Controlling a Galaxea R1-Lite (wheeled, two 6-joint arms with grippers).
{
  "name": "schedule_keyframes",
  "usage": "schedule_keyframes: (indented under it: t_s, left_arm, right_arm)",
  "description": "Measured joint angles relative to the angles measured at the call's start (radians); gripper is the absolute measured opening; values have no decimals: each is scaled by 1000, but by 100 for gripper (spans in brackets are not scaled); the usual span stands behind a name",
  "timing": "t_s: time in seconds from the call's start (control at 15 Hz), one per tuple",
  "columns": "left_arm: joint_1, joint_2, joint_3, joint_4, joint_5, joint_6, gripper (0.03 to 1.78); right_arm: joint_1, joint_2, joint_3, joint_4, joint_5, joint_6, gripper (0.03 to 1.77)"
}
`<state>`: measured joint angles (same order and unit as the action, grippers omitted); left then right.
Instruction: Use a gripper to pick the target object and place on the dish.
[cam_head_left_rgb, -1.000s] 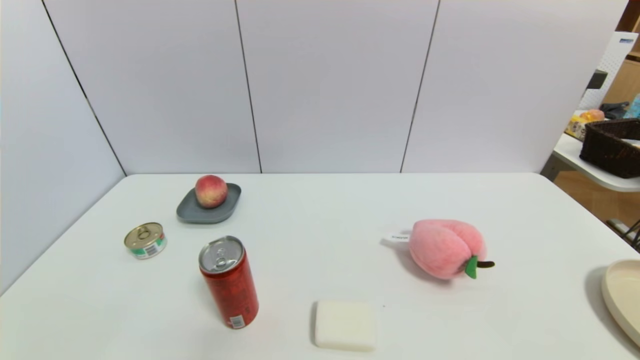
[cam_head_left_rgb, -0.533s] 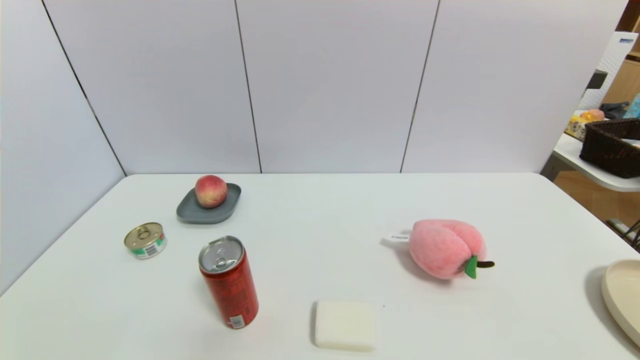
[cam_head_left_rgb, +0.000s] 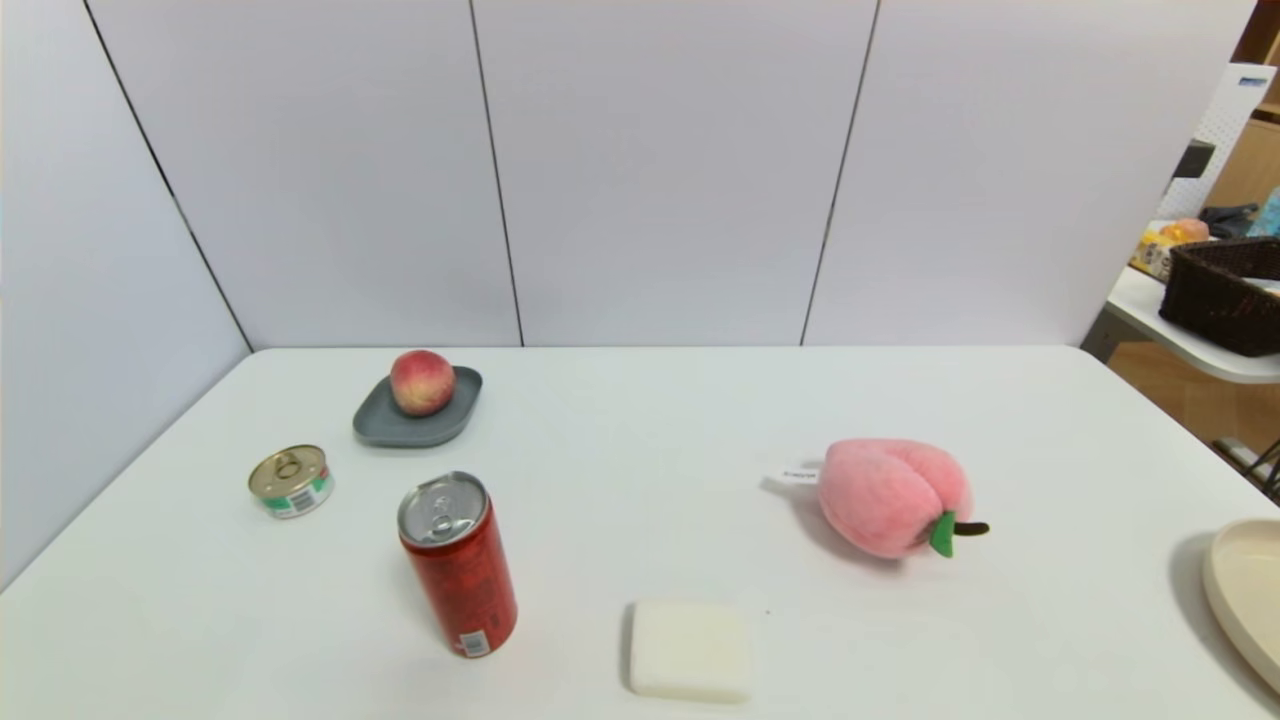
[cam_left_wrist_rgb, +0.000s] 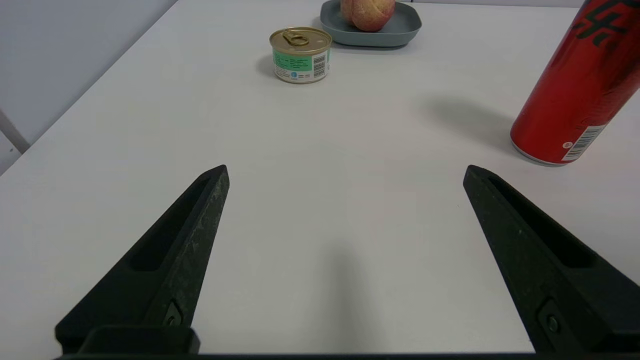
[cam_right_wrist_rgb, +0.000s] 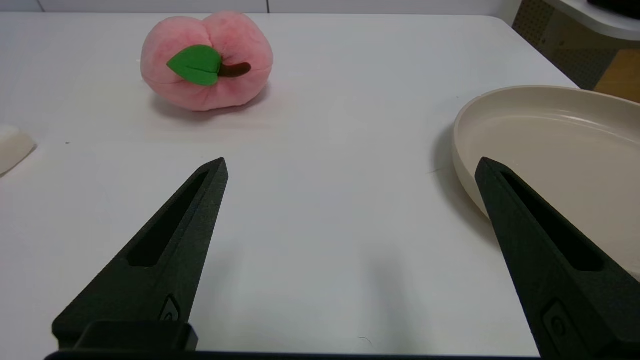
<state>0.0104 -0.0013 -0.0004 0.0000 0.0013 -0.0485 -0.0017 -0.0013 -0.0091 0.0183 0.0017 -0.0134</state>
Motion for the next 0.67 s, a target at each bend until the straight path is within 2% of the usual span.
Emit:
schedule_keyframes:
  t_s: [0.67]
  left_arm:
    - [0,0,0,0,0,0,169]
  right_arm:
    - [0,0,0,0,0,0,171]
